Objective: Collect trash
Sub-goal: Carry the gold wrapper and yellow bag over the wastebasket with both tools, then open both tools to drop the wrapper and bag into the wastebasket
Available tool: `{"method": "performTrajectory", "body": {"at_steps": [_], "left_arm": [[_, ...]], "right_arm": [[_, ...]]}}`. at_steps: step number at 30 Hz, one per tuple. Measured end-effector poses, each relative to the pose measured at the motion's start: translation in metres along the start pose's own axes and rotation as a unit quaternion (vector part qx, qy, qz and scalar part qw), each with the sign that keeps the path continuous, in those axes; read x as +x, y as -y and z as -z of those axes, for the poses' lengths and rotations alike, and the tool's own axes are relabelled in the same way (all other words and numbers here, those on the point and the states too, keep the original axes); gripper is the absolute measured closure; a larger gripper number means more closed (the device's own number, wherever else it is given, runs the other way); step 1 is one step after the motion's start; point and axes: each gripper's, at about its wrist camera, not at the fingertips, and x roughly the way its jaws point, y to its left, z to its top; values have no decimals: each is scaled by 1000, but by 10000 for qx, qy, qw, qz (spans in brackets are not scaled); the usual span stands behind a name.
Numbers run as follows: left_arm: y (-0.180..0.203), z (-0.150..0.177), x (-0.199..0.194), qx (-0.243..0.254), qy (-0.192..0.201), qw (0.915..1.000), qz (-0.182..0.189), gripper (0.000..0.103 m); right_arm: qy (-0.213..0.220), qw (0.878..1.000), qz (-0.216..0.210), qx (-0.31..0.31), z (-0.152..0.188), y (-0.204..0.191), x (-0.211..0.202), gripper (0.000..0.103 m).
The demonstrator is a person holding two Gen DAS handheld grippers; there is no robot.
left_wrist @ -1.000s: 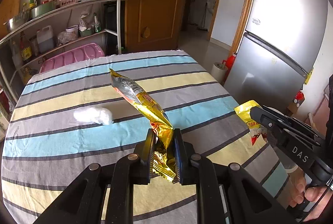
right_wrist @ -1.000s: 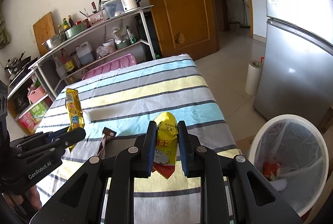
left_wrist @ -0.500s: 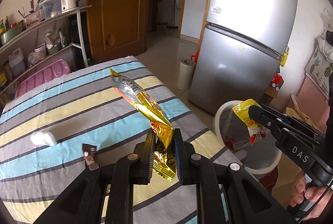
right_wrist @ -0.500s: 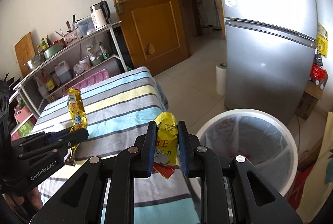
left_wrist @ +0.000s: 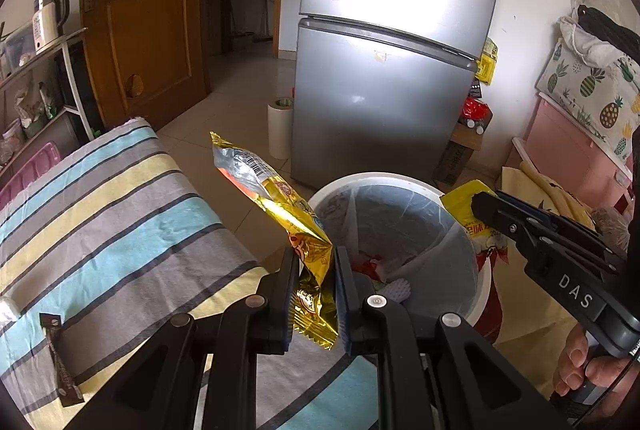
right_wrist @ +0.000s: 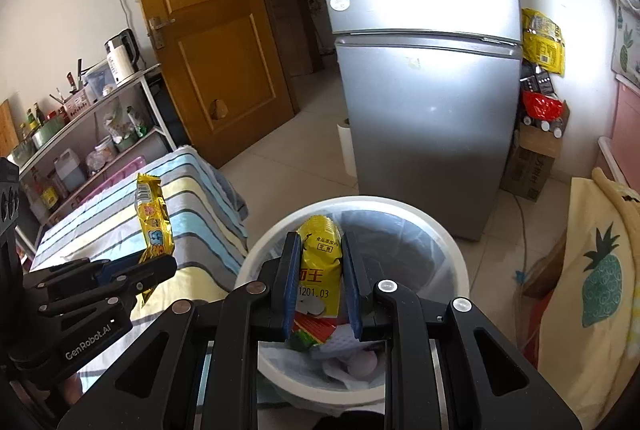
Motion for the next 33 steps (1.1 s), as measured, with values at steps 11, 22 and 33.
{"method": "performTrajectory", "body": {"at_steps": [11, 22, 33], "left_arm": [[34, 1, 44, 222, -402, 9988, 147, 86], [33, 3, 57, 209, -520, 9984, 51, 72], [24, 3, 46, 130, -450, 9989, -36, 59]], "right_arm": [[-376, 9988, 250, 202, 9, 38, 25, 82], [-550, 9976, 394, 129, 18, 42, 40, 68], [-493, 9979, 379, 201, 16, 39, 33, 62]]}}
